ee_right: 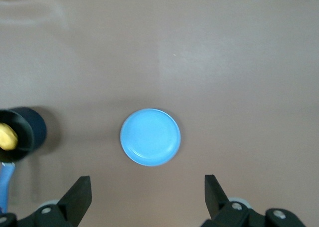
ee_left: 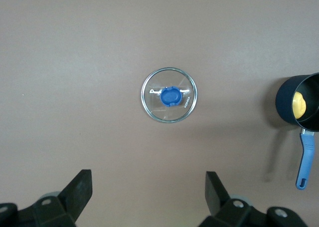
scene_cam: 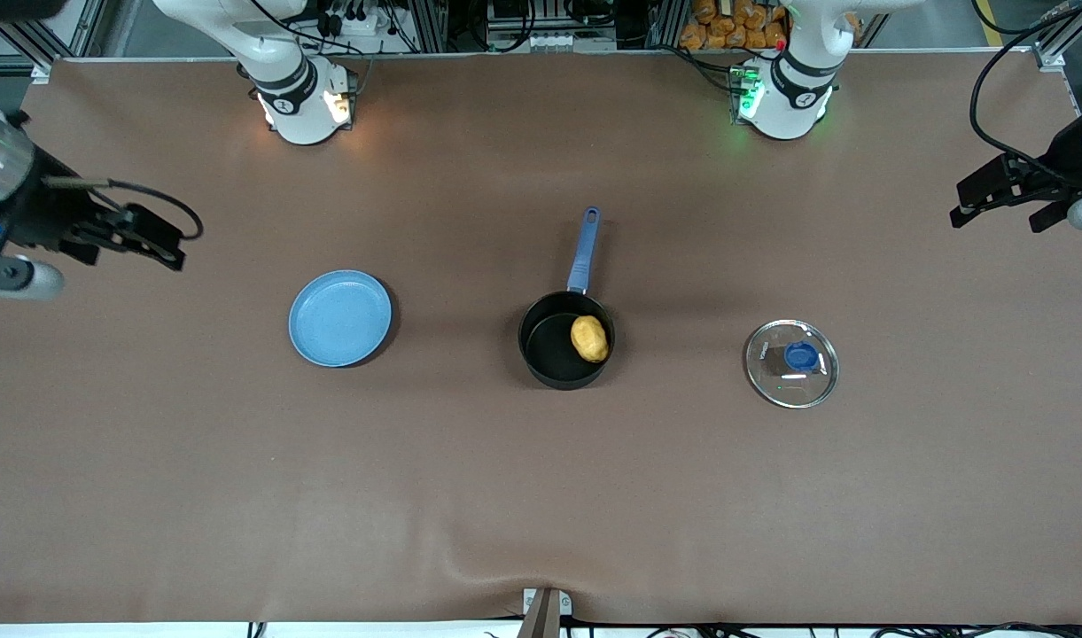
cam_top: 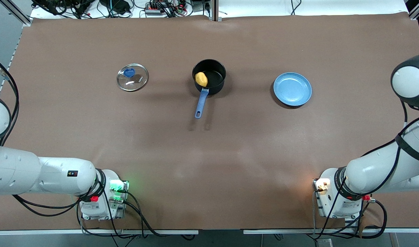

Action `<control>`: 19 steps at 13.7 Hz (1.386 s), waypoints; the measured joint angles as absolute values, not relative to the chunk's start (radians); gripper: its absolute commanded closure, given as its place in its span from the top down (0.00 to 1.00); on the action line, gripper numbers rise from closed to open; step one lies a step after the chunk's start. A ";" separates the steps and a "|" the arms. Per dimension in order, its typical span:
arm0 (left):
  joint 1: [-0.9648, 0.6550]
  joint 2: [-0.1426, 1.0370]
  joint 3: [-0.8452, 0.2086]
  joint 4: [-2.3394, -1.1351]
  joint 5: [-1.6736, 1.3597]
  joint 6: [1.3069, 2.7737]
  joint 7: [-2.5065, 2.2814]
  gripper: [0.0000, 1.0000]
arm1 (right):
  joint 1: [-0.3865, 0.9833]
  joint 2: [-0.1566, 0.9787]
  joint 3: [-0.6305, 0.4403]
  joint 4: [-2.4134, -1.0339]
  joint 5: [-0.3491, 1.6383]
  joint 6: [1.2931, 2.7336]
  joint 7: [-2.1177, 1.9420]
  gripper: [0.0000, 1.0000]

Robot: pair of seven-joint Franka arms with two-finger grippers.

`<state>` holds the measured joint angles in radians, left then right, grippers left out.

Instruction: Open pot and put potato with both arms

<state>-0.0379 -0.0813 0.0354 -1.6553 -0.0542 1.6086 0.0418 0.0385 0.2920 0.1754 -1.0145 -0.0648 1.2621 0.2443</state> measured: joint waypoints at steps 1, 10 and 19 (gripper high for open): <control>-0.038 -0.081 0.035 -1.655 -0.054 1.609 0.042 1.00 | 0.038 0.254 0.153 -1.065 -0.063 1.269 0.206 1.00; -0.038 -0.081 0.036 -1.652 -0.054 1.609 0.042 1.00 | -0.009 -0.070 0.074 -1.558 -0.059 1.504 -0.063 1.00; -0.037 -0.081 0.036 -1.652 -0.054 1.609 0.042 1.00 | -0.011 -0.060 0.074 -1.538 -0.030 1.517 -0.074 1.00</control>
<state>-0.0373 -0.0806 0.0360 -1.6523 -0.0542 1.6086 0.0417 -0.0114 -0.0596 0.0735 -1.5378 -0.0301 1.5170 -0.0745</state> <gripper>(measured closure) 0.000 0.000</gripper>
